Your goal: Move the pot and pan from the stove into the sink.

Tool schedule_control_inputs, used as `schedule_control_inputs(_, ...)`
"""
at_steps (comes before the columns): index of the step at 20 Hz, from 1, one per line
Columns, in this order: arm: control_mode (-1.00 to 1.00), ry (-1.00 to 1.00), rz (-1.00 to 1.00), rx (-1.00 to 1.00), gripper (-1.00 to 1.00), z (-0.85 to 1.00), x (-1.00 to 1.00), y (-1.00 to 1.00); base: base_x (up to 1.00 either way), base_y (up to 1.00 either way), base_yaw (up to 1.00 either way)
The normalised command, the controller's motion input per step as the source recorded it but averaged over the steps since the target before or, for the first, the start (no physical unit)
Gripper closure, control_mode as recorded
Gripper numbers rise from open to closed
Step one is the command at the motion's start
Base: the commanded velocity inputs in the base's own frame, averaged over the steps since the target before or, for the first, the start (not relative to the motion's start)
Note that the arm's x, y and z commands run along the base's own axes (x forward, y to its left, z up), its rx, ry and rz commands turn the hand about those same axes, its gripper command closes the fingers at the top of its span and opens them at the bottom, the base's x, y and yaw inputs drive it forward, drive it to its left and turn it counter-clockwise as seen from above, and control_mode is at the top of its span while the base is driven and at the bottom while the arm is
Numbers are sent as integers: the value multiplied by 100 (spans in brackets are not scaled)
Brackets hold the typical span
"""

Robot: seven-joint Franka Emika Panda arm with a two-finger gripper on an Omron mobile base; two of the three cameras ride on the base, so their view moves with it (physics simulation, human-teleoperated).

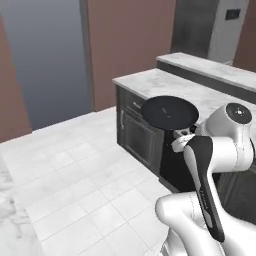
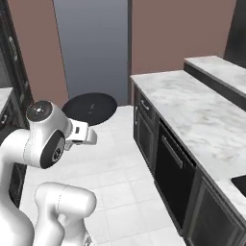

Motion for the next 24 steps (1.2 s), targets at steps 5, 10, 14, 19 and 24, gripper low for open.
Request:
schedule_control_inputs(5,100,0,0,0,100,0,0,0,-20,-5,46)
schedule_control_inputs(10,100,0,0,0,100,0,0,0,-19,-6,46)
schedule_control_inputs(14,100,0,0,0,100,0,0,0,-20,-4,47)
schedule_control_inputs(19,100,0,0,0,100,0,0,0,-20,-4,47)
schedule_control_inputs(24,100,0,0,0,100,0,0,0,-19,-4,47)
